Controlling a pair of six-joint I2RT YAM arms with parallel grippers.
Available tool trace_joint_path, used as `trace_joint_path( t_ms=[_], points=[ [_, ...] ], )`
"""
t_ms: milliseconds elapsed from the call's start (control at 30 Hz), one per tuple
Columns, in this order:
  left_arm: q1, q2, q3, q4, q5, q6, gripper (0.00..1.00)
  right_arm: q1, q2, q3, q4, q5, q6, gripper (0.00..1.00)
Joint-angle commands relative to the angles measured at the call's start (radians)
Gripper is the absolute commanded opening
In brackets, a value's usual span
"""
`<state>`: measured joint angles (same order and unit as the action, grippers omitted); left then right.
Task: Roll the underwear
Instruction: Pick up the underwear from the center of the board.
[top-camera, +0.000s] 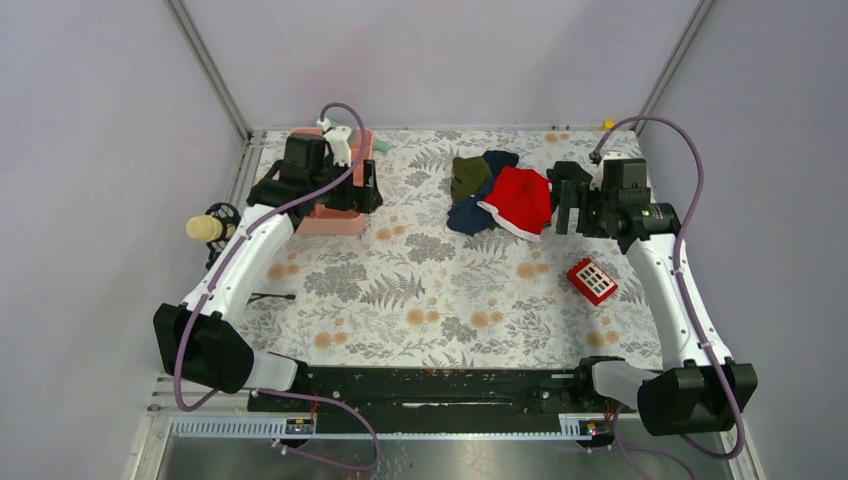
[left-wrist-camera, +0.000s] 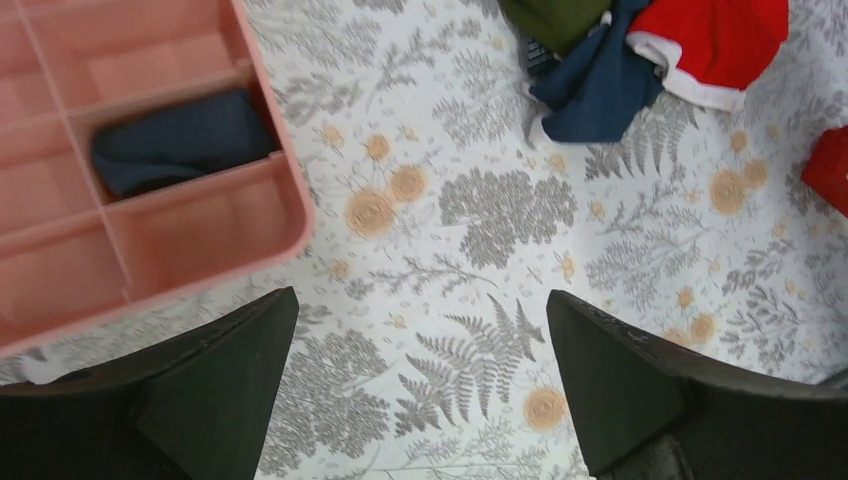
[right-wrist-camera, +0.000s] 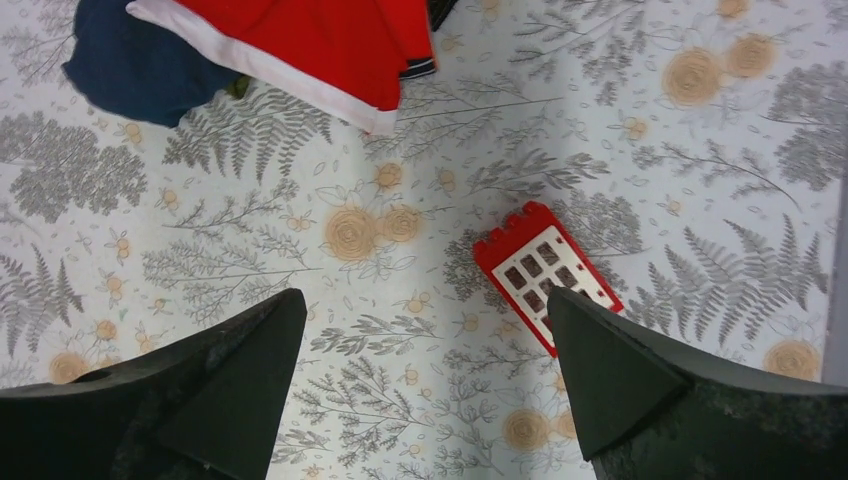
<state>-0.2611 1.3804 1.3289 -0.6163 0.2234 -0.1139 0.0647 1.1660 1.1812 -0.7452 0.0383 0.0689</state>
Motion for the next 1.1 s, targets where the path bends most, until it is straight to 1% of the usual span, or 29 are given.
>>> trace_joint_path(
  t_ms=[0,33,133,200,233,300,400,533,600,700,1000,1067],
  points=[
    [-0.007,-0.042,-0.083,0.051,0.052,-0.075,0.95,0.002,0.056,0.008,0.051,-0.162,-0.075,0.99],
    [-0.006,-0.047,-0.105,0.06,0.065,-0.084,0.93,0.003,0.076,0.02,0.048,-0.219,-0.123,0.98],
    [-0.007,-0.057,-0.142,0.063,0.111,-0.102,0.9,0.004,0.167,0.083,0.015,-0.4,-0.244,0.83],
    [-0.006,-0.07,-0.168,0.068,0.134,-0.109,0.89,0.006,0.255,0.151,-0.008,-0.421,-0.238,0.76],
    [-0.007,-0.08,-0.175,0.073,0.136,-0.11,0.89,0.008,0.304,0.194,-0.025,-0.419,-0.228,0.74],
    [-0.007,-0.095,-0.199,0.078,0.135,-0.107,0.89,0.014,0.393,0.275,-0.053,-0.404,-0.218,0.74],
    [-0.005,-0.109,-0.214,0.076,0.138,-0.08,0.88,0.045,0.463,0.316,-0.003,-0.324,-0.233,0.72],
    [-0.005,-0.1,-0.206,0.061,0.114,-0.053,0.88,0.103,0.574,0.42,0.032,-0.214,-0.224,0.62],
    [-0.005,-0.073,-0.173,0.02,0.101,-0.033,0.88,0.136,0.629,0.465,0.044,-0.179,-0.232,0.6],
    [-0.004,-0.04,-0.144,0.011,0.08,-0.034,0.86,0.183,0.698,0.525,0.058,-0.155,-0.245,0.59],
    [0.012,-0.046,-0.146,0.036,0.072,-0.05,0.86,0.3,0.874,0.625,0.068,-0.12,-0.299,0.56],
    [0.019,-0.046,-0.15,0.04,0.069,-0.05,0.86,0.321,0.902,0.641,0.07,-0.091,-0.313,0.56]
  ],
)
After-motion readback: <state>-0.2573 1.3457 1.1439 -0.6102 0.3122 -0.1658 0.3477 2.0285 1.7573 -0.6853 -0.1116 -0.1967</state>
